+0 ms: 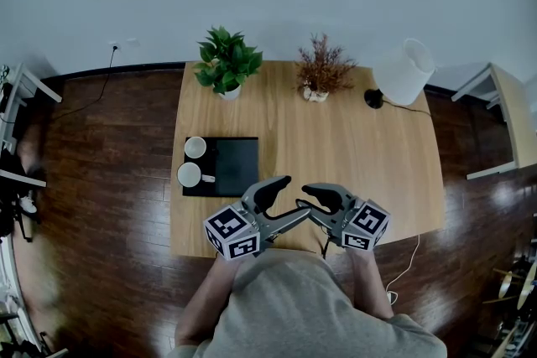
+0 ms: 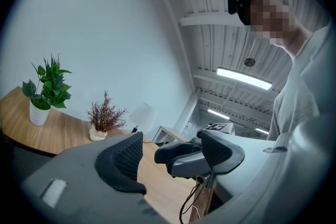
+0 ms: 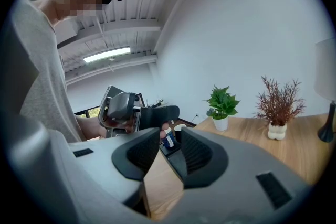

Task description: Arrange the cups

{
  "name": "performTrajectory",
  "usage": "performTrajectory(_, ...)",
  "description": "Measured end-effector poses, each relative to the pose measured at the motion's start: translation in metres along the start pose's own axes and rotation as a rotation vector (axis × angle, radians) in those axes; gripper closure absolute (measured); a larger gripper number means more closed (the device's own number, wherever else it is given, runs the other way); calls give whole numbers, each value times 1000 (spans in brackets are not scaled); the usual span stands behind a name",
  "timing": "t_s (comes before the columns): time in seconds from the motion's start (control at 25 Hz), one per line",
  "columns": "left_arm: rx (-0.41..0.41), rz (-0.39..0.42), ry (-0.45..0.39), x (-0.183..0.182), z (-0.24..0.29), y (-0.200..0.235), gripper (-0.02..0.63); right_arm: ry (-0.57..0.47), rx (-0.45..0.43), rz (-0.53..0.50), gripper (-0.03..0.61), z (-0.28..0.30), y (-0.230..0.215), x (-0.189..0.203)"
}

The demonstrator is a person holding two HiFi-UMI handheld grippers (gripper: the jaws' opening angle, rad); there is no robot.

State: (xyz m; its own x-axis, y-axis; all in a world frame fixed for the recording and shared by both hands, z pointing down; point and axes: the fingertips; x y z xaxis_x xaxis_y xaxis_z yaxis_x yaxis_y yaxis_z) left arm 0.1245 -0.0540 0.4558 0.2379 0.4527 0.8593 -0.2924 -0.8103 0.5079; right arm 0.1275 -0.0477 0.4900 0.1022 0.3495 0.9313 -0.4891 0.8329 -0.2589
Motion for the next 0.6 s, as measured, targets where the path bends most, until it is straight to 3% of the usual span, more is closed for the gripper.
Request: performTrajectory(0.6,-7,-7,-6,0,-2,1,261,7,-7,-6,453,2,1,0)
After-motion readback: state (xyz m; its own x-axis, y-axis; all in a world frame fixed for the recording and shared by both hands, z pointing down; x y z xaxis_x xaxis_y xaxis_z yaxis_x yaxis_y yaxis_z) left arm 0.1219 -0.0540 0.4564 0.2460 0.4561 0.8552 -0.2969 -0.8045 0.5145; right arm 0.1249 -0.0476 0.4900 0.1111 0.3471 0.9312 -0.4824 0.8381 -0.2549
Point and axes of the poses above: the fingertips, and each gripper's own axes: z forward along the fingers, y to its left, x out of its underside, and after that the axes turned 2 degrees about x, right-handed
